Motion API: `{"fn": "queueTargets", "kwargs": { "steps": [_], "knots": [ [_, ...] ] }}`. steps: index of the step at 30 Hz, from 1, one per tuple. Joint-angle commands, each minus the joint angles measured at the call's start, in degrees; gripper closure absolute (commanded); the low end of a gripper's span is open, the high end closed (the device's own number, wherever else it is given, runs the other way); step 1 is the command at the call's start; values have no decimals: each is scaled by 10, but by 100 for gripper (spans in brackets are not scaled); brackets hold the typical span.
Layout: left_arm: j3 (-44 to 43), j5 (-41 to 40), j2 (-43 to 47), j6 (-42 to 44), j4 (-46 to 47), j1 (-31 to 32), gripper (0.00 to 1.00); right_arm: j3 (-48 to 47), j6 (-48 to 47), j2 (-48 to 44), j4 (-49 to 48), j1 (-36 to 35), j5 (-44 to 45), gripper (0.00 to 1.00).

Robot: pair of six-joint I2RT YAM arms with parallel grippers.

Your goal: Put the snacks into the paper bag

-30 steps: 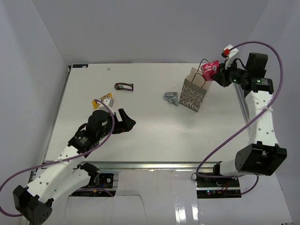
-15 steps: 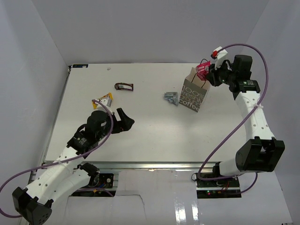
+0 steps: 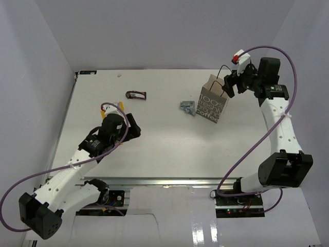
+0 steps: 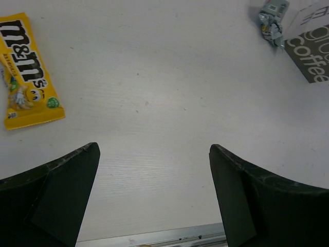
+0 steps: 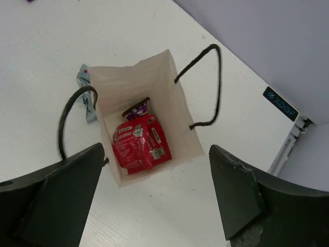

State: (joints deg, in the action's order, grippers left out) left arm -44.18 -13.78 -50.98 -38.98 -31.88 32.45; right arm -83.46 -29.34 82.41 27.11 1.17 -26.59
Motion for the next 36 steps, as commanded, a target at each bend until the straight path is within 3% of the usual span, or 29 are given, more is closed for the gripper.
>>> {"fn": "queueTargets", "kwargs": {
  "steps": [1, 5, 7, 17, 25, 26, 30, 35, 36],
  "knots": [
    [-35, -33, -43, 21, -57, -42, 2, -77, -84, -48, 53, 21, -36, 10],
    [-37, 3, -117, 72, -63, -147, 2, -111, -159, -55, 136, 26, -31, 2],
    [-48, -15, -167, 88, -63, -164, 2, -106, -175, -62, 189, 27, -43, 2],
    [-101, -13, -352, 147, 1, -237, 4, 76, -234, -151, 254, 26, -153, 7],
    [-93, 52, -395, 160, 52, -254, 32, 95, -235, -161, 271, 27, -213, 18],
    [-91, 66, -395, 163, 55, -254, 43, 93, -236, -161, 276, 27, -233, 19],
    [-70, 110, -367, 170, 80, -254, 60, 79, -261, -161, 345, 23, -337, 25],
    [-22, 246, -297, 176, 143, -254, 66, 131, -114, -172, 277, -58, -353, 33],
    [-13, 309, -266, 174, 173, -252, 66, 142, -92, -174, 263, -88, -348, 33]
  ]
}}
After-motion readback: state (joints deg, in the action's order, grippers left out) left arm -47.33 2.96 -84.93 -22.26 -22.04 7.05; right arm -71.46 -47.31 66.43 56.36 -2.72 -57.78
